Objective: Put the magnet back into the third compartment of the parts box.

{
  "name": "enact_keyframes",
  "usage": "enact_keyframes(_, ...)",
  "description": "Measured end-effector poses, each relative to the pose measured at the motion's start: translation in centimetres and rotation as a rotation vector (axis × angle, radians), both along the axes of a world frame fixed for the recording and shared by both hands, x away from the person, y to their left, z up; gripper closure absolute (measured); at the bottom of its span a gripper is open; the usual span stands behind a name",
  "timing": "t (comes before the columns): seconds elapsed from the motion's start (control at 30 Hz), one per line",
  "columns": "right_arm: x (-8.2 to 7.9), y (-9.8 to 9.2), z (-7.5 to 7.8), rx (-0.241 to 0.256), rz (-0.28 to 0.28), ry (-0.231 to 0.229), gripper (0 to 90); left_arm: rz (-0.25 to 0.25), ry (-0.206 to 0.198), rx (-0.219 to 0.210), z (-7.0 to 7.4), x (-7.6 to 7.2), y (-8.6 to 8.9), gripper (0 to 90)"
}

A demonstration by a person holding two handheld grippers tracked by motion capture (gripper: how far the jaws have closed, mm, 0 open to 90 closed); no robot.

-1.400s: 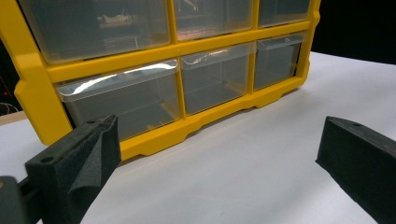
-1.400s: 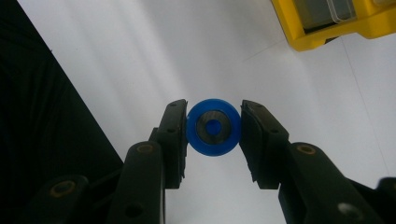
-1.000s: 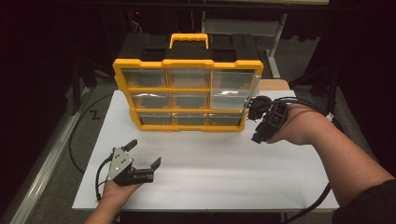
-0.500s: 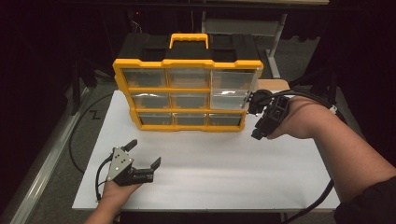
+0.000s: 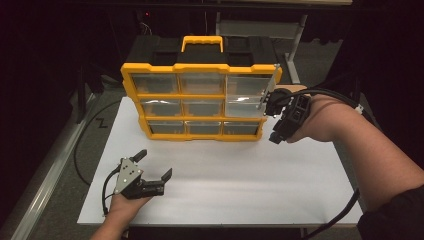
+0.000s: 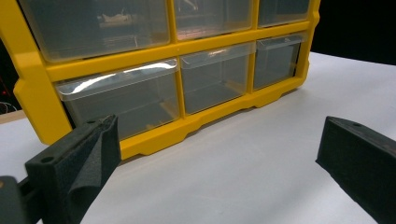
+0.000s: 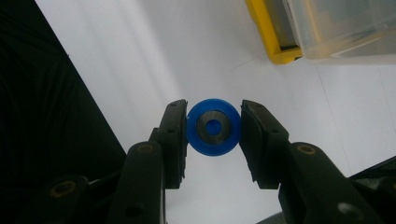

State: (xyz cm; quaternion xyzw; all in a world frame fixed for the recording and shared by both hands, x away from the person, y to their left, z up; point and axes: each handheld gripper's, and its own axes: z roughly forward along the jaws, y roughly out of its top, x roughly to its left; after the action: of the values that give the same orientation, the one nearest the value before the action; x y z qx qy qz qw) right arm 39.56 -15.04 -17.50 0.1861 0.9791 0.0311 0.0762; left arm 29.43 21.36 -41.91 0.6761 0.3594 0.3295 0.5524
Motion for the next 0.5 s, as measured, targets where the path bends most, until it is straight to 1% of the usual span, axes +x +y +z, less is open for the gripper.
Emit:
enact_keyframes(0.2, 0.3, -0.1, 1.0, -0.003, -0.006, -0.019, 65.0, 0.001, 0.001, 0.000, 0.0, 0.0, 0.0, 0.3)
enact_keyframes(0.27, 0.4, -0.1, 1.4, 0.002, -0.006, -0.017, 65.0, 0.001, 0.002, 0.000, 0.0, 0.0, 0.0, 0.3)
enact_keyframes(0.37, 0.4, 0.0, 2.0, -0.005, -0.008, -0.019, 65.0, 0.001, 0.003, -0.002, 0.0, 0.0, 0.0, 0.3)
enact_keyframes(0.43, 0.5, 0.0, 2.3, -0.003, -0.007, -0.009, 65.0, -0.001, 0.004, -0.001, 0.0, 0.0, 0.0, 0.3)
enact_keyframes(0.5, 0.5, 0.1, 2.7, 0.003, -0.007, -0.012, 65.0, -0.002, 0.004, 0.001, 0.0, 0.1, 0.0, 0.3)
